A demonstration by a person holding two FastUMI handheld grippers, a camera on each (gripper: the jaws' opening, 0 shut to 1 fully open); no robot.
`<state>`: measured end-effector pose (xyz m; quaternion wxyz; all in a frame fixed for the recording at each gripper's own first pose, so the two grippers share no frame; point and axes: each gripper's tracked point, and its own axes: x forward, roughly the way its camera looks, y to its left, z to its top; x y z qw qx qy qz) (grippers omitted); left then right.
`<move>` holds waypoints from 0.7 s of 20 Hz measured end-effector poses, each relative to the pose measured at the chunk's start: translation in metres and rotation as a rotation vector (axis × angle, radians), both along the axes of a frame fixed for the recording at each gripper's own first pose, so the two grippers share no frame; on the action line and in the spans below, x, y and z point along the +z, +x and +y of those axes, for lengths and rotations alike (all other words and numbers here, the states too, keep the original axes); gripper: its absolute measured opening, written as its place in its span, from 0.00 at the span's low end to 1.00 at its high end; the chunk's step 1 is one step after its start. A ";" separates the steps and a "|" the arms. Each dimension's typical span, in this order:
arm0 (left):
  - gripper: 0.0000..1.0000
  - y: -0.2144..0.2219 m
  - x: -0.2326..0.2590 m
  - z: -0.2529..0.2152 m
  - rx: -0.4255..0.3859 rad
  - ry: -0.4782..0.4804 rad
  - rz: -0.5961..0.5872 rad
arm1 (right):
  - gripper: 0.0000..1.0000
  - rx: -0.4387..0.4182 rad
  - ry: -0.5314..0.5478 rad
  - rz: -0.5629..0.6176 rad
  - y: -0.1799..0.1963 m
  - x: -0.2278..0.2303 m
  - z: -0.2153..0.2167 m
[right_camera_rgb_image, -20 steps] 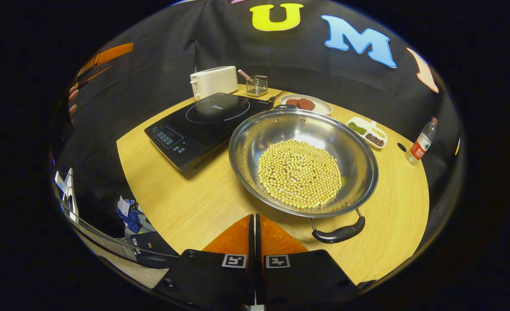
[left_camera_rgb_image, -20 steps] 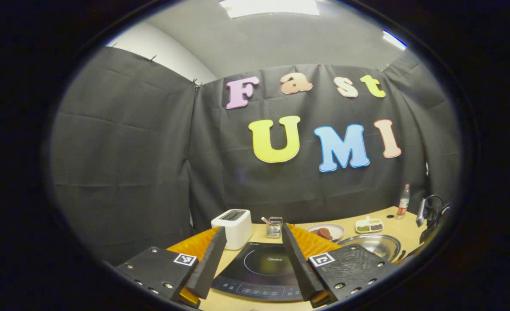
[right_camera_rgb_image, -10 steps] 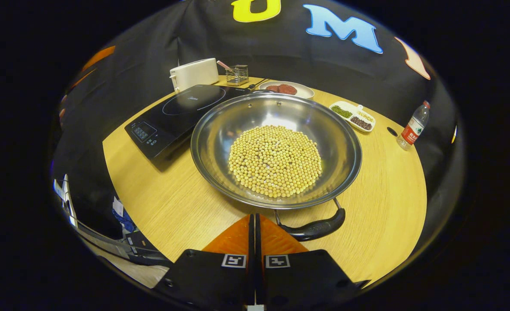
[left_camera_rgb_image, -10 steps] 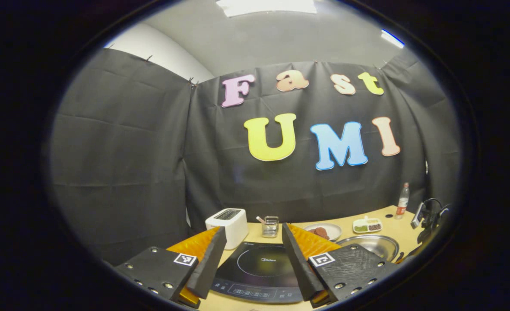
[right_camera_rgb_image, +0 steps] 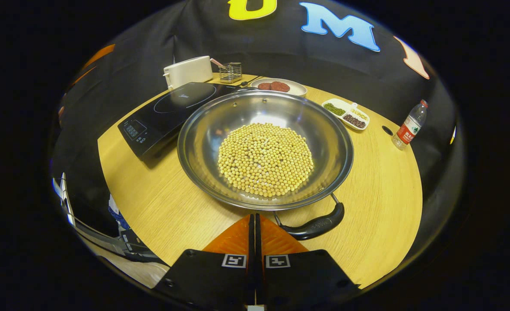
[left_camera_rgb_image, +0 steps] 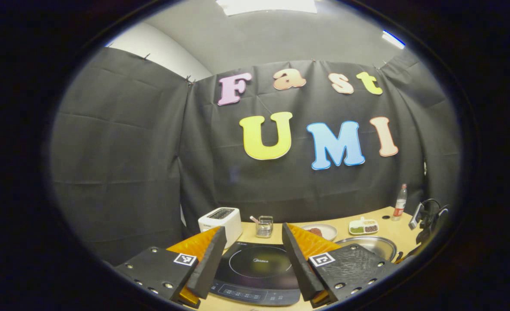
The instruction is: First push the handle of the pot to place it horizontally, then grasp the pot with both hands and set it on the induction cooktop.
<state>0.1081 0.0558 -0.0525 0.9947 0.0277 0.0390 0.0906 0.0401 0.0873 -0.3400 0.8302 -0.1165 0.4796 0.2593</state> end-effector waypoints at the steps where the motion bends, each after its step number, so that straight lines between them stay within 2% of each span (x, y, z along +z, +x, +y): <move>1: 0.79 0.001 0.000 -0.002 -0.002 0.001 -0.001 | 0.00 -0.008 -0.003 -0.004 0.005 0.001 -0.003; 4: 0.76 0.003 -0.001 -0.010 -0.009 0.003 0.001 | 0.02 -0.032 -0.004 -0.009 0.017 0.000 -0.010; 5: 0.79 0.004 0.001 -0.012 -0.011 0.005 0.002 | 0.02 -0.034 -0.009 -0.008 0.019 0.000 -0.014; 6: 0.79 0.004 0.001 -0.012 -0.011 0.007 0.001 | 0.00 -0.038 -0.010 -0.010 0.022 -0.001 -0.016; 7: 0.76 0.005 0.002 -0.013 -0.011 0.008 0.001 | 0.02 -0.042 -0.010 -0.010 0.025 -0.001 -0.018; 8: 0.79 0.006 0.001 -0.015 -0.010 0.009 0.002 | 0.02 -0.046 -0.011 -0.011 0.027 -0.001 -0.020; 9: 0.76 0.006 0.000 -0.015 -0.008 0.011 0.005 | 0.02 -0.048 -0.014 -0.012 0.030 -0.002 -0.021; 12: 0.76 0.008 0.000 -0.016 -0.005 0.014 0.009 | 0.02 -0.050 -0.022 -0.022 0.037 -0.004 -0.027; 14: 0.80 0.007 -0.002 -0.018 -0.001 0.018 0.013 | 0.02 -0.063 -0.023 -0.024 0.043 -0.005 -0.032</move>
